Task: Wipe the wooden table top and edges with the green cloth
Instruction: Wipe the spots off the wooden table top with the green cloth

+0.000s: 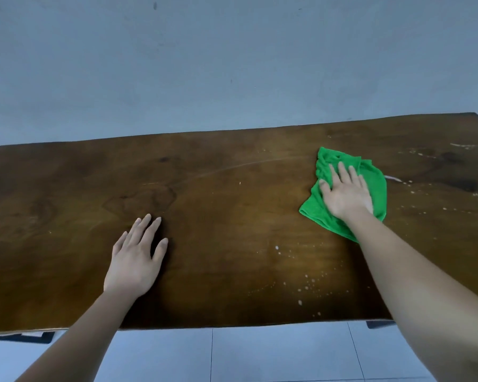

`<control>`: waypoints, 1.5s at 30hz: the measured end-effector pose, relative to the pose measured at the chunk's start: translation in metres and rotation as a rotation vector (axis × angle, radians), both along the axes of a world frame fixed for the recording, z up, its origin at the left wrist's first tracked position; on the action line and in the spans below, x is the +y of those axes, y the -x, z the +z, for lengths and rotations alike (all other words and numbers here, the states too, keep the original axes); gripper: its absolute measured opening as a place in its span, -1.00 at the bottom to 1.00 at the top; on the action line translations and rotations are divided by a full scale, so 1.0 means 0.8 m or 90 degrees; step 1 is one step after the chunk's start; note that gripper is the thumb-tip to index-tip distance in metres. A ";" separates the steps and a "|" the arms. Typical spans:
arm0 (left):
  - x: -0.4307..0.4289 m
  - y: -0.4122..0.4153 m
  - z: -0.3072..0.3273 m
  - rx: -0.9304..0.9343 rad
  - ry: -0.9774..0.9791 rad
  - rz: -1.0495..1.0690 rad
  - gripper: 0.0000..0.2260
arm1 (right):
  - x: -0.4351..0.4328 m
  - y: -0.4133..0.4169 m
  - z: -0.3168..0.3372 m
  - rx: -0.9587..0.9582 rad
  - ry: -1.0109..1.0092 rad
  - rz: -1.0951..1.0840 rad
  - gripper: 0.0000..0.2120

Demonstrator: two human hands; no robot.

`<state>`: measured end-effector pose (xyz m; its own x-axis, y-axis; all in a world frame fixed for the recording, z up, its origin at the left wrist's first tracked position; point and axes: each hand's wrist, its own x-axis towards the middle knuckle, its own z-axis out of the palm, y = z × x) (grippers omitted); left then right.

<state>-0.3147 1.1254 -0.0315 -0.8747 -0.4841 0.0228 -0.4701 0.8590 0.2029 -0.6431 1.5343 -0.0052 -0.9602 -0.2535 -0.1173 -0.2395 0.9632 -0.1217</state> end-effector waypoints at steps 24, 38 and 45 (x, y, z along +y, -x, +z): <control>0.003 -0.003 0.004 0.008 -0.013 -0.026 -0.23 | -0.065 -0.304 -0.010 -0.004 0.111 0.438 -0.43; 0.012 -0.005 0.013 0.020 -0.011 -0.019 -0.36 | 0.085 -0.180 -0.010 0.012 0.017 0.011 -0.33; 0.010 -0.005 0.012 0.019 -0.010 -0.018 -0.35 | -0.062 -0.281 -0.007 -0.017 0.034 0.246 -0.30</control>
<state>-0.3107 1.1336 -0.0218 -0.8873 -0.4593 0.0416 -0.4389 0.8687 0.2295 -0.4182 1.4844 -0.0106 -0.7893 -0.6026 -0.1177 -0.5798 0.7946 -0.1801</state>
